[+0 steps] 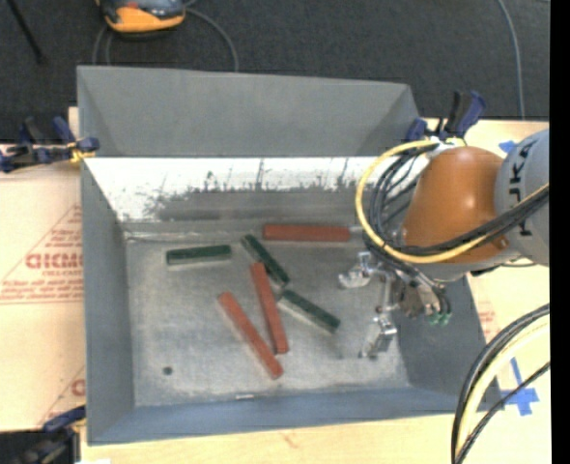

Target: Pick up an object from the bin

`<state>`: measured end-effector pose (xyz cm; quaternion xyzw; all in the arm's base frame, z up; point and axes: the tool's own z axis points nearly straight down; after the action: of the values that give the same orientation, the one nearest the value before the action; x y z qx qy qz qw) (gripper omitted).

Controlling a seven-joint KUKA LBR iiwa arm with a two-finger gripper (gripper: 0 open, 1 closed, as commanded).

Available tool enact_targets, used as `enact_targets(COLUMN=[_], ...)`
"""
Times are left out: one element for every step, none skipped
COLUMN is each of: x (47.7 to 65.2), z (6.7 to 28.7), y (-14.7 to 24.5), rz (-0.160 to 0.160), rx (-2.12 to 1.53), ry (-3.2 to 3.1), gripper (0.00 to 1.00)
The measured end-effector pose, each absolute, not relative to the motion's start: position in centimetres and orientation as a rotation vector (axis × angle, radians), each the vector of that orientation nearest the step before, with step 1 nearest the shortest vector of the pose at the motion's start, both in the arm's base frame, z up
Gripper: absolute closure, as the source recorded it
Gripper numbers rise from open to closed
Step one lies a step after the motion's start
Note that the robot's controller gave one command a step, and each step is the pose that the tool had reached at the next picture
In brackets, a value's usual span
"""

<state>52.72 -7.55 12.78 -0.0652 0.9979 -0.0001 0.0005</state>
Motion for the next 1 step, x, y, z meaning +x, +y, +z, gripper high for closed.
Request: enact_targets(x=[54.94], z=[7.61], y=[-4.57], rz=[-0.003], rx=[-0.253], ry=[3.116], gripper=[1.00])
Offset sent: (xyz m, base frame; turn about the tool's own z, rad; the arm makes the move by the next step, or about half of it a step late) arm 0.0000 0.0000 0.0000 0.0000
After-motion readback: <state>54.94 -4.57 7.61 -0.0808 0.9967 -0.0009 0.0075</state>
